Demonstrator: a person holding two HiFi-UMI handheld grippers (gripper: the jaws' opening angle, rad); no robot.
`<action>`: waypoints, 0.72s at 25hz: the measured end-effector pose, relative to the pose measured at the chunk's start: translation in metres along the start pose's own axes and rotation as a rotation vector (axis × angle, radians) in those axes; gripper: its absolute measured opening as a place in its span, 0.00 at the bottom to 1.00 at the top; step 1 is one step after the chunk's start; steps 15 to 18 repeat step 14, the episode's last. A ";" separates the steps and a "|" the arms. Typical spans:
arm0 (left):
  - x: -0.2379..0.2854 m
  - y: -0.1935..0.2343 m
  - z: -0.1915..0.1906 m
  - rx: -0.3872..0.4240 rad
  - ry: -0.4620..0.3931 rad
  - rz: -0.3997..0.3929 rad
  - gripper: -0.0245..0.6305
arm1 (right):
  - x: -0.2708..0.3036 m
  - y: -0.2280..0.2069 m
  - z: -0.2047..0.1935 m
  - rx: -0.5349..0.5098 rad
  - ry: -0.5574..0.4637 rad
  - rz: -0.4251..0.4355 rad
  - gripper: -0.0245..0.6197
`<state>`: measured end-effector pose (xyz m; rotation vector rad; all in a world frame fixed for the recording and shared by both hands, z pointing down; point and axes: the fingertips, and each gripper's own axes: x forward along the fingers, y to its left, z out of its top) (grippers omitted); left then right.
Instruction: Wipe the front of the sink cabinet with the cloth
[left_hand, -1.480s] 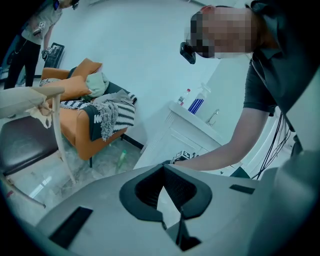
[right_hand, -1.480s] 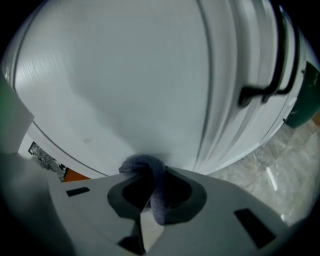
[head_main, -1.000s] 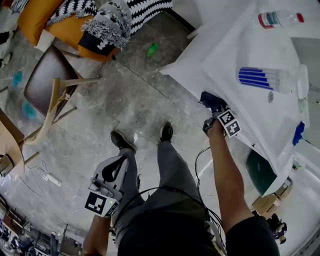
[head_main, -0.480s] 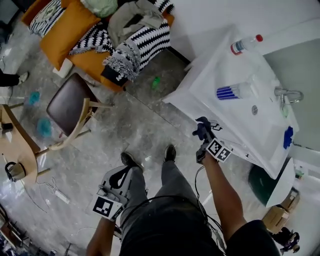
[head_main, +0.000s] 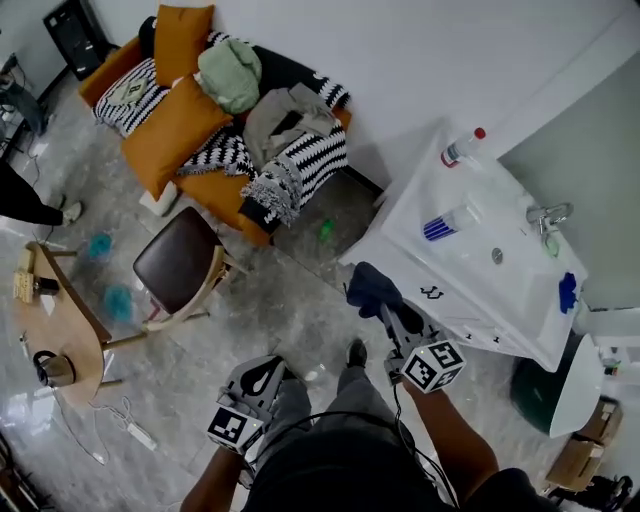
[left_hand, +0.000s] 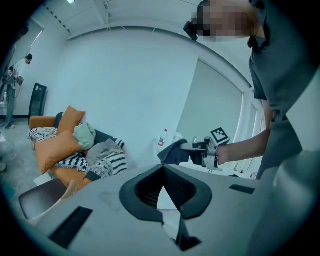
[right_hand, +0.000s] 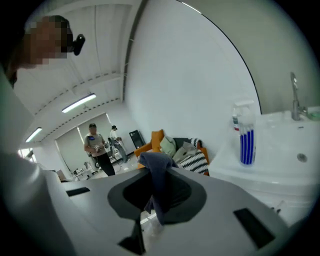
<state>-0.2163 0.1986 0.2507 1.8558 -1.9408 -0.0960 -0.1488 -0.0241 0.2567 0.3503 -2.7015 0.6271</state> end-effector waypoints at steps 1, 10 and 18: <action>-0.004 0.001 0.004 0.009 -0.009 -0.005 0.04 | -0.006 0.016 0.011 -0.028 -0.017 0.017 0.11; -0.030 -0.007 0.013 0.127 -0.050 -0.105 0.04 | -0.070 0.095 0.038 -0.146 -0.097 0.019 0.11; -0.039 -0.022 0.006 0.168 -0.027 -0.159 0.04 | -0.092 0.116 0.037 -0.163 -0.137 0.002 0.11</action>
